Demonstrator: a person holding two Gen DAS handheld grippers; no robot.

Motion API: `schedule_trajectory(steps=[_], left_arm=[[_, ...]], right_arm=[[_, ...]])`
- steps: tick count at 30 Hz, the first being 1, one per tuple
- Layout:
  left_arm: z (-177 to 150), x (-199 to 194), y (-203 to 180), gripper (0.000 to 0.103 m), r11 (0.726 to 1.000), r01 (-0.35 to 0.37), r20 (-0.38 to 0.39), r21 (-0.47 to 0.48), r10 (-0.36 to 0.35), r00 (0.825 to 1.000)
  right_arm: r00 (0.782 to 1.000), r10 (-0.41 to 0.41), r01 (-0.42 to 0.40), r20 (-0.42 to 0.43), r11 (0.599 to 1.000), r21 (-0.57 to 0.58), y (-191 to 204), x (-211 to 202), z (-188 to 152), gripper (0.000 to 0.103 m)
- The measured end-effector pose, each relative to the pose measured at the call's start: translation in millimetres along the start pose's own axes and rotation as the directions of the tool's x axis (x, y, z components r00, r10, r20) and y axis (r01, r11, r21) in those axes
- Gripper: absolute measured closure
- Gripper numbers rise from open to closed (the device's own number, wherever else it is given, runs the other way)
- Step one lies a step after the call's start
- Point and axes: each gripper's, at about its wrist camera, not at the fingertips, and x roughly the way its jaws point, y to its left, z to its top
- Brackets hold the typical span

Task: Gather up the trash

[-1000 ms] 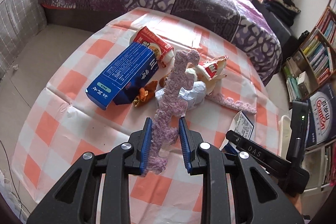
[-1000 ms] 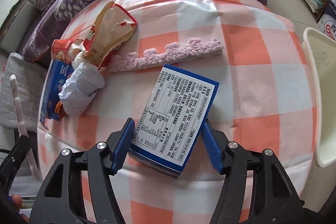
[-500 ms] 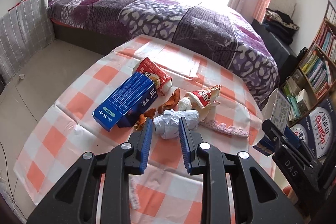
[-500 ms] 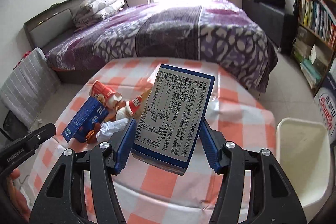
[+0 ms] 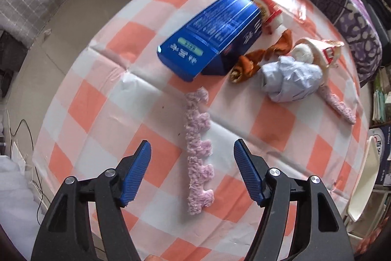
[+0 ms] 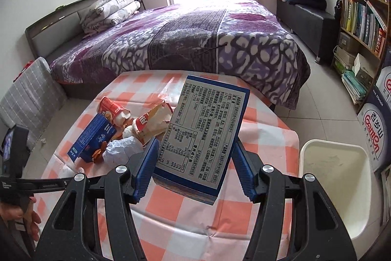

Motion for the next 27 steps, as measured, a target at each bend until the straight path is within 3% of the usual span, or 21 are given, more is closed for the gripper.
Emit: schedule_trajectory(steps=[6, 9, 11, 12, 16, 18, 22, 27], left_arm=[[-7, 31, -2, 0.037, 0.999, -0.018, -0.052, -0.030, 0.016, 0.999], [-9, 33, -3, 0.051, 0.999, -0.029, -0.037, -0.034, 0.028, 0.999], [-10, 30, -4, 0.074, 0.999, -0.007, -0.023, -0.035, 0.006, 1.000], [-10, 29, -4, 0.079, 0.999, 0.003, -0.018, -0.035, -0.003, 1.000], [-9, 17, -13, 0.079, 0.999, 0.040, 0.034, -0.027, -0.039, 0.999], [-9, 2, -24, 0.079, 0.999, 0.035, 0.100, 0.004, -0.035, 0.994], [-8, -38, -51, 0.079, 0.995, 0.043, 0.261, 0.090, -0.066, 0.963], [-16, -83, -96, 0.079, 0.977, 0.030, 0.456, 0.212, -0.126, 0.881]], right_arm=[[1.000, -0.010, 0.010, -0.006, 1.000, -0.002, -4, -1, 0, 0.046], [1.000, -0.019, 0.019, -0.010, 1.000, 0.005, -11, -2, -1, 0.046], [1.000, -0.024, 0.024, -0.012, 1.000, 0.013, -15, -3, 0, 0.046], [1.000, -0.026, 0.026, -0.013, 0.999, 0.018, -18, -3, 0, 0.046], [0.999, -0.036, 0.037, -0.006, 0.999, 0.031, -26, -6, 0, 0.046], [0.999, -0.045, 0.045, 0.002, 0.998, 0.036, -30, -9, 1, 0.046], [0.998, -0.067, 0.066, 0.019, 0.996, 0.052, -41, -15, 3, 0.046], [0.994, -0.106, 0.104, 0.032, 0.992, 0.077, -58, -22, 5, 0.045]])
